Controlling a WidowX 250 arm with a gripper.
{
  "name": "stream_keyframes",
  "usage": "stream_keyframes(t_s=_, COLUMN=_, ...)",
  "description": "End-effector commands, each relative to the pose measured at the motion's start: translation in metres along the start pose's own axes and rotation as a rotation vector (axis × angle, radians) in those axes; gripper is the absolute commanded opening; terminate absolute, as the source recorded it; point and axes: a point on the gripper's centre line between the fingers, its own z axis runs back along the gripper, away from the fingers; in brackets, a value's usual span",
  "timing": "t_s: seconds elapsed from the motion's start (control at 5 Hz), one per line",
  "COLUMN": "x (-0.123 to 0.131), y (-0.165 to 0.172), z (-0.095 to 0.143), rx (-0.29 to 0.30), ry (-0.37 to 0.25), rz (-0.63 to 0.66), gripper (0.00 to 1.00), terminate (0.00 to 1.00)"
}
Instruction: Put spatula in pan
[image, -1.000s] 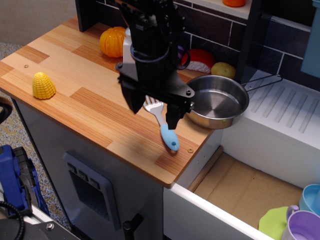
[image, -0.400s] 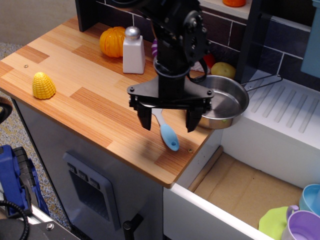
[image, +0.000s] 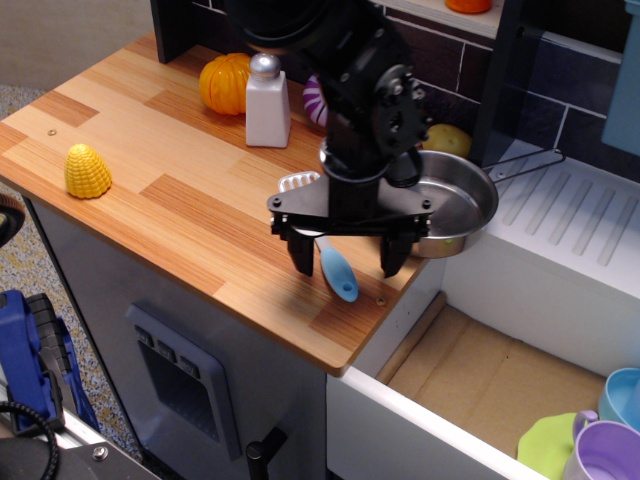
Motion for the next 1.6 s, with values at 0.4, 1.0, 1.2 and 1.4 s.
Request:
stream_keyframes(t_s=0.4, x=-0.001, y=0.004, z=-0.012, rx=-0.038, ry=-0.011, rz=0.017, gripper=0.00, terminate=0.00)
stream_keyframes(t_s=1.0, x=-0.012, y=0.001, z=0.035, rx=0.103, ry=-0.133, rz=-0.094, gripper=0.00, terminate=0.00)
stream_keyframes(t_s=1.2, x=-0.013, y=-0.003, z=0.041, rx=0.120, ry=-0.165, rz=-0.102, gripper=0.00, terminate=0.00)
stream_keyframes(t_s=1.4, x=-0.008, y=-0.019, z=0.045, rx=0.105, ry=-0.157, rz=-0.141, gripper=0.00, terminate=0.00)
